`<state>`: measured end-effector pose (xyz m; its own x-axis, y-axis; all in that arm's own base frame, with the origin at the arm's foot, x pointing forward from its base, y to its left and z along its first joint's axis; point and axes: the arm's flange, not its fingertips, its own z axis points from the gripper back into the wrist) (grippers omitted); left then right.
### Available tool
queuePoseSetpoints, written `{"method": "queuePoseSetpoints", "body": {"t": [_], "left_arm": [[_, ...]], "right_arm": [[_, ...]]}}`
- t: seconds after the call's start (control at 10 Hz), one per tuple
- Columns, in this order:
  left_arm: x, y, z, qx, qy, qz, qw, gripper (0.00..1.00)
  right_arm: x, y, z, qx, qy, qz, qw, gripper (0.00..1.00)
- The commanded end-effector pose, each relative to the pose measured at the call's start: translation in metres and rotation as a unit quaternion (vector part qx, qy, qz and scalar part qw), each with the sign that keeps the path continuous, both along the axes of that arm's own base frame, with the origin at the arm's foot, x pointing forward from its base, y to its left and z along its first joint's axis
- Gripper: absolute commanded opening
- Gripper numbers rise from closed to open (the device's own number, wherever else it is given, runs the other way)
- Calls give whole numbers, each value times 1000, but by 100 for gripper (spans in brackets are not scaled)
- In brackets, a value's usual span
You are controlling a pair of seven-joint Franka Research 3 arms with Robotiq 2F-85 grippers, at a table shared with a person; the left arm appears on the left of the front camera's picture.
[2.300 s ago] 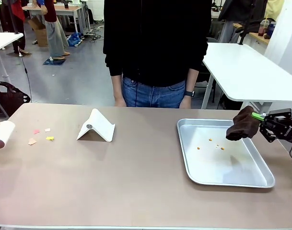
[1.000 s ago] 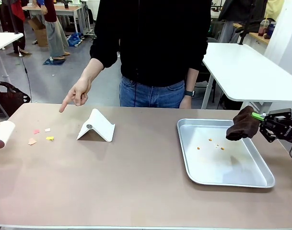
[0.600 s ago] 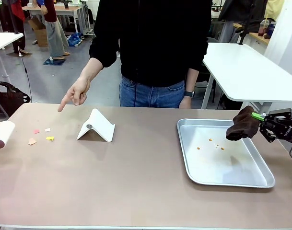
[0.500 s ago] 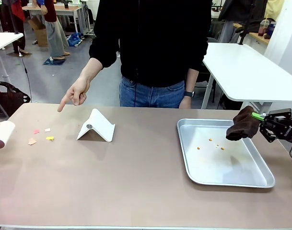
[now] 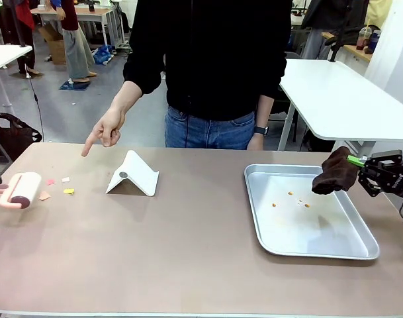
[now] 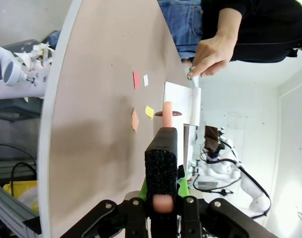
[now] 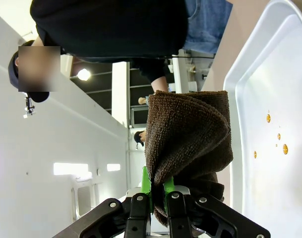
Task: Clean the surface of the table.
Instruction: If a person points to the right, clean the right side of the table with your right hand, and if they point to the left, clean the left side with your left hand.
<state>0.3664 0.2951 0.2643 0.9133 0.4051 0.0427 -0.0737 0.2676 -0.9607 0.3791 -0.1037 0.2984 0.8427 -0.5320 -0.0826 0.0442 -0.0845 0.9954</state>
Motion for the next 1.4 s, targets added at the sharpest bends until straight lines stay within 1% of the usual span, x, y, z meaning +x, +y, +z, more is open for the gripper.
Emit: {"method": "queuePoseSetpoints", "body": {"t": [0.0, 0.1, 0.2, 0.3, 0.5, 0.6, 0.7, 0.8, 0.9, 1.0, 1.2, 1.3], "left_arm": [[5, -32, 8, 26, 9, 35, 999, 22], [9, -39, 7, 29, 10, 38, 999, 22], [14, -41, 9, 35, -2, 60, 998, 22], [18, -35, 15, 25, -10, 71, 997, 22], [19, -19, 32, 12, -40, 92, 995, 22], [19, -13, 35, 18, -44, 94, 994, 22], [20, -8, 35, 34, -40, 87, 995, 22], [22, 0, 33, 83, -40, 86, 992, 22], [20, 7, 34, 92, -38, 68, 993, 22], [20, 10, 34, 99, -33, 71, 992, 22], [20, 11, 30, 109, -11, 60, 992, 22], [21, 10, 29, 120, -7, 61, 991, 22]], "right_arm": [[1, 2, 9, 4, 3, 2, 1000, 0], [1, 2, 9, 4, 3, 2, 1000, 0], [1, 2, 9, 4, 3, 2, 1000, 0], [1, 2, 9, 4, 3, 2, 1000, 0], [1, 2, 9, 4, 3, 2, 1000, 0], [1, 2, 9, 4, 3, 2, 1000, 0], [1, 2, 9, 4, 3, 2, 1000, 0], [1, 2, 9, 4, 3, 2, 1000, 0], [1, 2, 9, 4, 3, 2, 1000, 0], [1, 2, 9, 4, 3, 2, 1000, 0], [1, 2, 9, 4, 3, 2, 1000, 0], [1, 2, 9, 4, 3, 2, 1000, 0]]}}
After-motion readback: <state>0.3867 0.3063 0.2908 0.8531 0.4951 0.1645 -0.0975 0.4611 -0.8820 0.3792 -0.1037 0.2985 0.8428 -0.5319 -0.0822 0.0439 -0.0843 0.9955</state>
